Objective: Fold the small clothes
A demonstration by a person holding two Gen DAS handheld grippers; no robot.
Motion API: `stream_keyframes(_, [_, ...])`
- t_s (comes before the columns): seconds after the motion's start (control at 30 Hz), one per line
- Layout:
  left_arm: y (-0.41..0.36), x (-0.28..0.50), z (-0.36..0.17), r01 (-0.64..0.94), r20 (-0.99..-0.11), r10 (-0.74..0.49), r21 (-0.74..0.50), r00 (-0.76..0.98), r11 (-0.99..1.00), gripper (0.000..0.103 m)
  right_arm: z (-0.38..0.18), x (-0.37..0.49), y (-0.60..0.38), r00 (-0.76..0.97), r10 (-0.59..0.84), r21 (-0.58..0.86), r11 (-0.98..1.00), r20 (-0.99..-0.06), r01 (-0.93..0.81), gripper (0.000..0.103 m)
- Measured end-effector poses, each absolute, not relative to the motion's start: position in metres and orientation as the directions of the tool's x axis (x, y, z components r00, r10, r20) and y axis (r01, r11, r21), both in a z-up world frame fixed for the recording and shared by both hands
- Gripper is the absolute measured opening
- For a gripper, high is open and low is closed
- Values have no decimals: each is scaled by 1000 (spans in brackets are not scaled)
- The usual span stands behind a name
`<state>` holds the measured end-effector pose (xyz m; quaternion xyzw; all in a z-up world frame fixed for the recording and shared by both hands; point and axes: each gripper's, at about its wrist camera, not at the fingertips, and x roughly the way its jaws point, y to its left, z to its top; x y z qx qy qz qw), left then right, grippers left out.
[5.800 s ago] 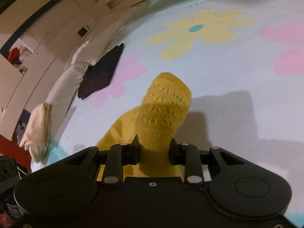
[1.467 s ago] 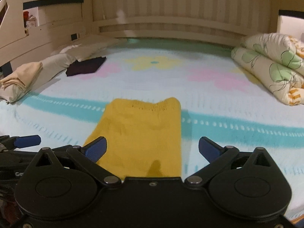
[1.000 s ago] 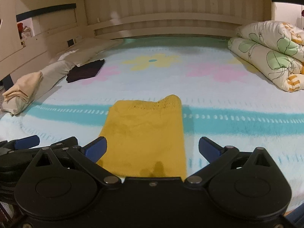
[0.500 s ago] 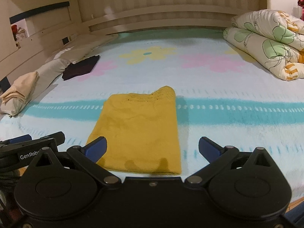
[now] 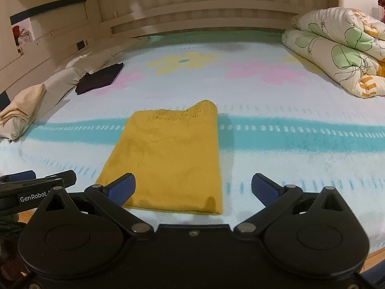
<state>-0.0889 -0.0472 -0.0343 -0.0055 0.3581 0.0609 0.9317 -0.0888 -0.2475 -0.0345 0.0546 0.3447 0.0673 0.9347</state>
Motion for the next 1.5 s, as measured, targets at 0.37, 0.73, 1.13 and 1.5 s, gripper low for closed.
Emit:
stream_keyframes(0.37, [-50, -89, -36, -94, -693, 96, 42, 715, 995, 87, -42, -85, -253, 739, 137, 139, 989, -660, -60, 102])
stream_keyframes(0.73, [-51, -85, -38, -79, -698, 83, 38, 711, 996, 87, -47, -81, -254, 727, 130, 130, 990, -675, -56, 103])
stream_keyframes(1.13, [-50, -80, -42, -76, -706, 68, 21, 705, 997, 87, -51, -77, -254, 714, 140, 138, 989, -687, -60, 102])
stream_keyframes(1.5, [-52, -79, -43, -70, -704, 64, 21, 707, 997, 87, -52, -74, -254, 708, 142, 146, 988, -692, -55, 103])
